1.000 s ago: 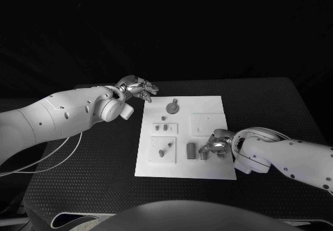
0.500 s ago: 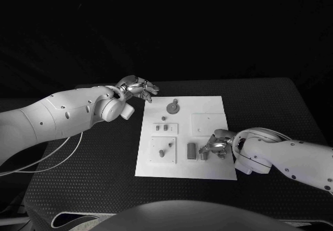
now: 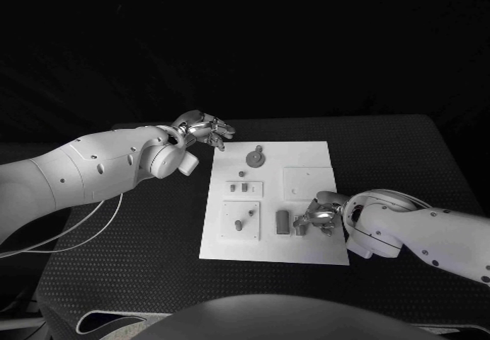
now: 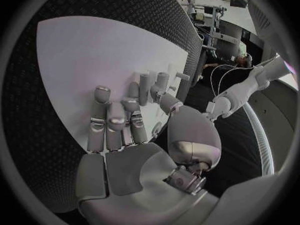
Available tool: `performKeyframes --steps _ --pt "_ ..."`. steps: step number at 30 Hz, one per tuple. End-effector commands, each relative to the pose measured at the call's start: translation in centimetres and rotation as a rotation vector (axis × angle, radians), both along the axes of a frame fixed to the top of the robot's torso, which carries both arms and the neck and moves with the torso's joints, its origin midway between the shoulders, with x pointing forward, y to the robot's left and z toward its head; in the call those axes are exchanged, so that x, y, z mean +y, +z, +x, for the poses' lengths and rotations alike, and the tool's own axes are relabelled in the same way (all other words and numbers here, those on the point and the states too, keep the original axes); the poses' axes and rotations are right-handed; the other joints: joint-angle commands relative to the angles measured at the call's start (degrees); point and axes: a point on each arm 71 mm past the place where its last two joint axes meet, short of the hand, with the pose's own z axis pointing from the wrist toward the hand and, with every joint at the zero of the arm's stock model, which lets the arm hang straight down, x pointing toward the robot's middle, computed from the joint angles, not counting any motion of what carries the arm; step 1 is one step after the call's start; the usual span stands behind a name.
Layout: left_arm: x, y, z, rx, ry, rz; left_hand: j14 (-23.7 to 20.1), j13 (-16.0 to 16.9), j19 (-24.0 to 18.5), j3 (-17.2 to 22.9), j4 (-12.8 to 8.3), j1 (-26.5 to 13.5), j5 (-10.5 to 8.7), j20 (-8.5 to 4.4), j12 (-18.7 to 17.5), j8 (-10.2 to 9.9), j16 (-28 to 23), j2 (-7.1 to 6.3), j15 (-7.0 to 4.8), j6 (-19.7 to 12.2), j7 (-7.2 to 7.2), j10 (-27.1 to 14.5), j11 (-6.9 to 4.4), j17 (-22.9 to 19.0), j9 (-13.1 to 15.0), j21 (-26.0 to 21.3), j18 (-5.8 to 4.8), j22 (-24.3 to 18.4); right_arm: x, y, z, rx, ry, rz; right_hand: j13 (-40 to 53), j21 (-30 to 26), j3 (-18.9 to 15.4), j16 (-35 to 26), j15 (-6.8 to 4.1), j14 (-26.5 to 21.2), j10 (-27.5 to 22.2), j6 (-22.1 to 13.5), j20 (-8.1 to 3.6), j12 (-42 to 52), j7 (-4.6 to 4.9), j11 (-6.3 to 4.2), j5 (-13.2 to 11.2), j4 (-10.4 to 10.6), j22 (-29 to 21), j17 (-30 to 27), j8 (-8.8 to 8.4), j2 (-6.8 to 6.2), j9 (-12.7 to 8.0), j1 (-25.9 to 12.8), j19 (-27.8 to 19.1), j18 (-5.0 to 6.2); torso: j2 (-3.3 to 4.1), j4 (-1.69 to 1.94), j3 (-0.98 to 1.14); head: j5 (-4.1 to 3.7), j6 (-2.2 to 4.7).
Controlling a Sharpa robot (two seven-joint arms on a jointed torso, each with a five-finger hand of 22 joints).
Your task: Assemble the parts on the task board
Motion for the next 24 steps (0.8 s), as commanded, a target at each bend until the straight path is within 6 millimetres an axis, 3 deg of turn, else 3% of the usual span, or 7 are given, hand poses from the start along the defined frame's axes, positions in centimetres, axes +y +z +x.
performKeyframes --steps 1,4,8,24 --pt "-0.22 0.11 0.01 -0.004 -0.013 -0.005 0.2 -0.1 0.2 0.1 0.3 -0.2 -0.05 -0.14 0.0 0.3 -0.3 -0.08 0.01 -0.4 -0.14 -0.2 0.13 0.1 -0.1 -0.2 1.21 0.1 0.63 0.01 -0.34 0.006 0.034 0.026 0.1 -0.4 0.1 -0.2 -0.2 -0.3 0.0 -1.0 0.24 0.0 0.52 -0.25 -0.1 0.3 1.0 0.0 0.36 -0.42 0.0 0.0 0.4 0.81 0.01 -0.01 -0.01 0.04 -0.04" --pt "-0.2 0.11 0.0 -0.004 -0.013 -0.005 0.2 -0.1 0.2 0.1 0.3 -0.2 -0.05 -0.14 0.0 0.3 -0.3 -0.08 0.01 -0.4 -0.14 -0.2 0.13 0.1 -0.1 -0.2 1.21 0.1 0.59 -0.03 -0.32 0.01 0.04 0.032 0.1 -0.4 0.1 -0.2 -0.2 -0.3 0.0 -1.0 0.24 0.0 0.52 -0.25 -0.1 0.3 1.0 0.0 0.36 -0.46 0.0 0.0 0.4 0.81 0.01 -0.01 0.01 0.1 -0.08" --pt "-0.21 0.11 0.0 -0.004 -0.013 -0.005 0.2 -0.1 0.2 0.1 0.3 -0.2 -0.04 -0.13 0.0 0.3 -0.3 -0.08 0.01 -0.4 -0.14 -0.2 0.13 0.1 -0.1 -0.2 1.21 0.1 0.52 0.0 -0.32 0.007 0.04 0.037 0.1 -0.5 0.2 -0.2 -0.22 -0.3 0.0 -1.0 0.2 0.0 0.48 -0.26 -0.1 1.7 1.0 -0.1 0.41 -1.68 0.0 -0.9 0.4 0.81 0.0 -0.02 0.02 0.21 -0.08" --pt "-0.23 0.09 0.02 -0.003 -0.013 -0.003 0.2 -0.1 0.2 0.1 0.4 -0.2 -0.05 -0.13 0.0 0.3 -0.3 -0.07 0.01 -0.4 -0.14 -0.2 0.14 0.1 -0.1 -0.2 1.21 0.1 0.3 0.07 -0.47 0.012 0.053 0.044 0.1 -0.5 0.4 -0.2 -0.24 -0.3 0.0 -1.0 0.15 0.0 0.49 -0.28 -0.1 2.2 1.0 -0.1 0.44 -1.86 0.0 -0.9 0.4 0.81 0.01 -0.02 0.04 0.17 -0.08"
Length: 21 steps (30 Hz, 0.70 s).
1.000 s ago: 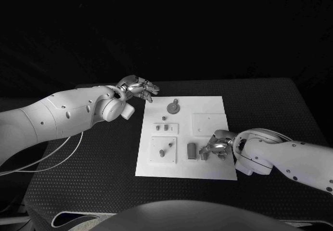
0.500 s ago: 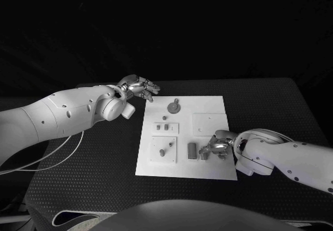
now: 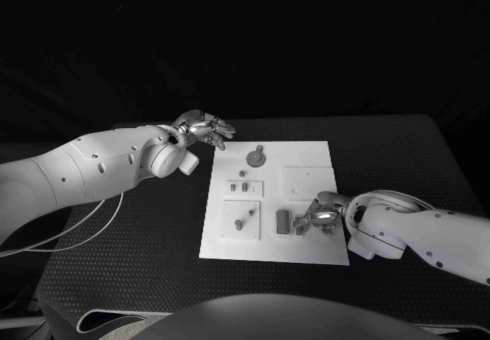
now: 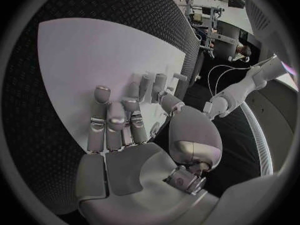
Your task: Assemble the parts on the task board
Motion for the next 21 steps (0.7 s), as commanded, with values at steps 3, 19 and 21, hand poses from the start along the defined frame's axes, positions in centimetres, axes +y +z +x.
performKeyframes --steps 3,19,21 --pt "-0.2 0.1 0.0 -0.003 -0.013 -0.004 0.2 -0.1 0.2 0.1 0.4 -0.2 -0.05 -0.13 0.0 0.3 -0.3 -0.07 0.02 -0.4 -0.14 -0.2 0.16 0.1 -0.1 -0.2 1.21 0.1 0.4 0.0 -0.3 0.016 0.04 0.02 0.1 -0.3 0.0 -0.2 -0.34 -0.2 0.0 -0.9 -0.07 0.0 0.35 -0.26 -0.1 0.4 1.0 -0.1 0.16 -0.48 0.0 0.1 0.2 0.81 0.02 0.04 0.01 -0.07 0.0" --pt "-0.2 0.1 0.0 -0.002 -0.014 -0.004 0.2 -0.1 0.2 0.1 0.4 -0.2 -0.04 -0.13 0.0 0.3 -0.3 -0.08 0.02 -0.4 -0.13 -0.2 0.16 0.1 -0.1 -0.2 1.21 0.1 -0.5 0.0 -1.0 0.059 0.109 0.037 0.1 -0.3 -0.1 -0.1 -0.32 -0.2 0.0 -1.0 -0.07 0.1 0.36 -0.24 -0.1 -1.2 1.1 -0.1 0.47 -1.53 0.1 2.2 0.3 0.81 0.0 -0.03 -0.02 -0.21 0.0" --pt "-0.2 0.1 0.0 -0.002 -0.015 -0.004 0.2 -0.1 0.2 0.1 0.4 -0.2 -0.04 -0.13 0.0 0.3 -0.3 -0.08 0.02 -0.4 -0.13 -0.2 0.16 0.1 -0.1 -0.2 1.21 0.1 -0.6 -0.1 -1.0 0.066 0.115 0.033 0.1 -0.3 0.1 -0.1 -0.32 -0.2 0.0 -1.0 -0.12 0.1 0.35 -0.26 -0.1 -1.2 1.1 -0.1 0.51 -1.9 0.1 2.7 0.3 0.81 -0.02 -0.04 0.01 -0.17 0.0"
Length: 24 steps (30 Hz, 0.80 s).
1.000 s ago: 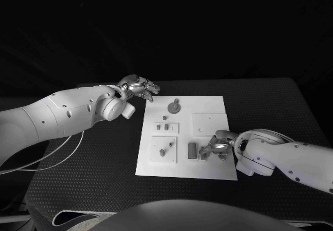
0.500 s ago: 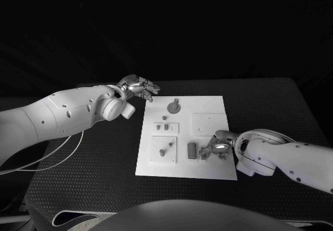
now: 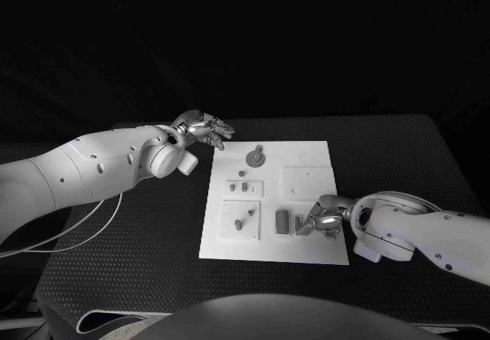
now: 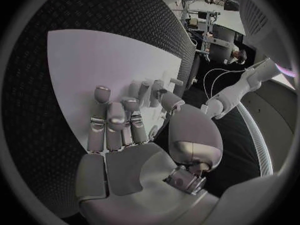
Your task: Assemble the parts on the task board
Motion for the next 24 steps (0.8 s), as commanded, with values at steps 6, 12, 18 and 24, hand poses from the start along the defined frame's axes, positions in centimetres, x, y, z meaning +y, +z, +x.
performKeyframes --steps 6,12,18,24 --pt "-0.23 0.09 -0.01 -0.002 -0.016 -0.005 0.2 -0.1 0.2 0.1 0.4 -0.2 -0.04 -0.13 0.0 0.3 -0.3 -0.07 0.02 -0.4 -0.13 -0.3 0.18 0.1 -0.1 -0.2 1.22 0.1 0.15 -0.22 -0.35 0.039 0.07 0.003 0.1 -0.2 0.5 -0.1 -0.26 0.0 0.0 0.0 -0.15 0.2 -0.18 -0.26 -0.2 -0.7 1.2 0.0 0.43 -1.01 0.1 2.2 0.3 0.81 0.0 0.0 0.04 -0.02 0.01" --pt "-0.39 0.09 -0.01 -0.001 -0.019 -0.006 0.2 -0.1 0.2 0.1 0.4 -0.2 -0.04 -0.13 0.0 0.3 -0.4 -0.07 0.02 -0.4 -0.13 -0.3 0.18 0.1 -0.1 -0.2 1.22 0.1 0.09 -0.26 -0.12 0.02 0.064 -0.017 0.1 -0.2 0.4 0.0 -0.26 0.0 0.1 0.1 -0.09 0.3 -0.21 -0.3 -0.2 -1.3 1.2 0.0 0.62 0.33 0.2 3.4 0.4 0.81 0.0 0.01 0.02 -0.05 0.01" --pt "-0.33 0.08 0.0 -0.001 -0.018 -0.005 0.2 -0.1 0.2 0.1 0.4 -0.2 -0.05 -0.13 0.0 0.3 -0.4 -0.06 0.02 -0.4 -0.12 -0.3 0.18 0.1 -0.1 -0.2 1.22 0.1 0.21 -0.29 0.01 0.015 0.061 -0.021 0.1 -0.1 -0.4 0.1 -0.29 0.1 0.2 0.2 -0.02 0.3 -0.28 -0.36 -0.2 -3.1 1.2 0.0 0.83 3.76 0.2 4.6 0.3 0.81 0.02 -0.01 0.01 -0.13 0.01" --pt "-0.35 0.08 -0.01 -0.001 -0.019 -0.006 0.2 -0.1 0.2 0.1 0.4 -0.2 -0.05 -0.12 0.0 0.3 -0.4 -0.06 0.02 -0.4 -0.12 -0.3 0.18 0.1 -0.1 -0.2 1.21 0.1 0.33 -0.24 0.28 -0.005 0.04 -0.016 0.0 -0.1 -0.9 0.1 -0.31 0.3 0.4 0.4 0.06 0.3 -0.34 -0.41 -0.2 -3.4 1.2 0.0 0.95 6.61 0.2 4.0 0.4 0.81 0.01 0.0 0.01 -0.14 0.01"
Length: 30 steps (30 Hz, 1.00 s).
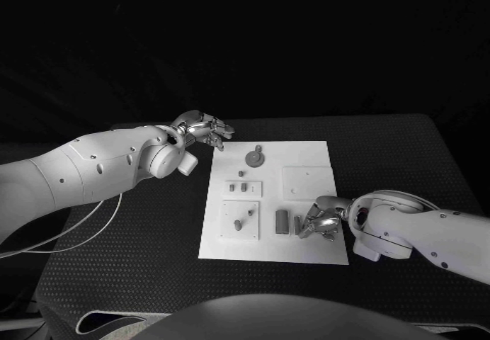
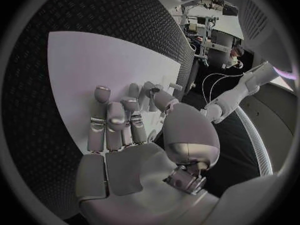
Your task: Assemble the parts on the task board
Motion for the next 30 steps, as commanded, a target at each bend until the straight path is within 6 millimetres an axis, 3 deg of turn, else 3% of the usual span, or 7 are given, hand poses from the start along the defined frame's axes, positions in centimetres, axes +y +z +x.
performKeyframes --steps 1,4,14,19,24,30 --pt "-0.25 0.1 -0.02 -0.002 -0.016 -0.005 0.2 -0.1 0.3 -0.1 0.3 -0.2 -0.05 -0.21 0.0 0.3 -0.4 -0.06 0.02 -0.4 -0.12 -0.1 0.05 0.1 -0.1 -0.2 1.21 0.1 -0.04 0.03 0.17 -0.023 -0.012 -0.004 0.0 -0.1 -0.1 0.2 -0.38 0.3 0.1 0.4 0.04 0.4 -0.26 -0.13 -0.2 -0.2 1.2 0.0 0.38 1.15 0.0 -0.3 0.4 0.8 0.01 0.0 -0.01 -0.01 0.01" --pt "-0.24 0.1 -0.03 -0.002 -0.016 -0.005 0.2 -0.1 0.3 -0.1 0.3 -0.2 -0.05 -0.21 0.0 0.3 -0.4 -0.07 0.03 -0.4 -0.12 -0.1 0.05 0.1 -0.1 -0.2 1.21 0.1 -0.01 0.07 0.25 -0.031 -0.019 0.0 0.0 0.0 -0.3 0.3 -0.5 0.5 0.5 0.8 -0.04 0.5 -0.41 -0.28 -0.2 -0.1 1.2 0.0 0.59 3.04 0.0 -0.9 0.7 0.8 0.01 0.01 -0.04 -0.03 0.01" --pt "-0.18 0.1 -0.04 -0.001 -0.015 -0.005 0.2 -0.1 0.3 -0.1 0.3 -0.3 -0.05 -0.21 0.1 0.3 -0.4 -0.08 0.02 -0.4 -0.12 -0.1 0.05 0.1 -0.1 -0.2 1.21 0.1 -0.32 -0.17 0.31 -0.014 -0.025 -0.041 0.1 0.2 -0.5 0.5 -0.66 0.8 0.8 1.1 -0.18 0.7 -0.59 -0.45 -0.1 -0.3 1.2 0.0 0.8 3.3 0.0 -1.5 0.9 0.8 -0.01 0.0 -0.04 -0.07 0.01" --pt "-0.19 0.1 -0.05 -0.001 -0.016 -0.005 0.2 -0.1 0.3 -0.1 0.3 -0.2 -0.05 -0.21 0.1 0.4 -0.4 -0.07 0.02 -0.4 -0.13 -0.1 0.05 0.1 -0.1 -0.2 1.22 0.1 -0.41 -0.31 0.22 -0.001 -0.008 -0.074 0.1 0.3 0.1 0.5 -0.81 0.9 0.9 1.1 -0.42 0.6 -0.7 -0.58 -0.1 -3.0 1.2 0.0 0.88 4.33 0.0 -0.2 0.9 0.8 0.01 -0.01 -0.01 -0.08 0.01" --pt "-0.15 0.1 -0.04 0.0 -0.015 -0.004 0.2 -0.1 0.3 -0.1 0.3 -0.2 -0.05 -0.22 0.1 0.4 -0.4 -0.08 0.02 -0.4 -0.13 -0.1 0.04 0.1 -0.1 -0.2 1.22 0.1 -0.33 -0.36 0.14 -0.001 0.004 -0.104 0.3 0.7 0.1 0.6 -0.81 0.6 0.8 0.5 -0.5 0.6 -0.77 -0.56 -0.2 -3.3 1.3 0.1 1.11 2.18 0.4 7.4 0.2 0.8 0.0 0.01 0.01 -0.14 0.01" --pt "-0.22 0.09 -0.06 0.001 -0.017 -0.005 0.2 -0.1 0.3 -0.1 0.3 -0.2 -0.05 -0.21 0.1 0.4 -0.4 -0.09 0.02 -0.4 -0.13 -0.1 0.04 0.1 -0.1 -0.2 1.22 0.1 0.01 -0.34 0.38 -0.022 -0.01 -0.119 0.3 0.7 -0.4 0.6 -0.77 0.6 0.8 0.3 -0.33 0.6 -0.78 -0.61 -0.2 -3.3 1.2 0.1 1.25 1.63 0.6 8.6 0.1 0.8 0.02 -0.04 0.0 -0.31 0.01"
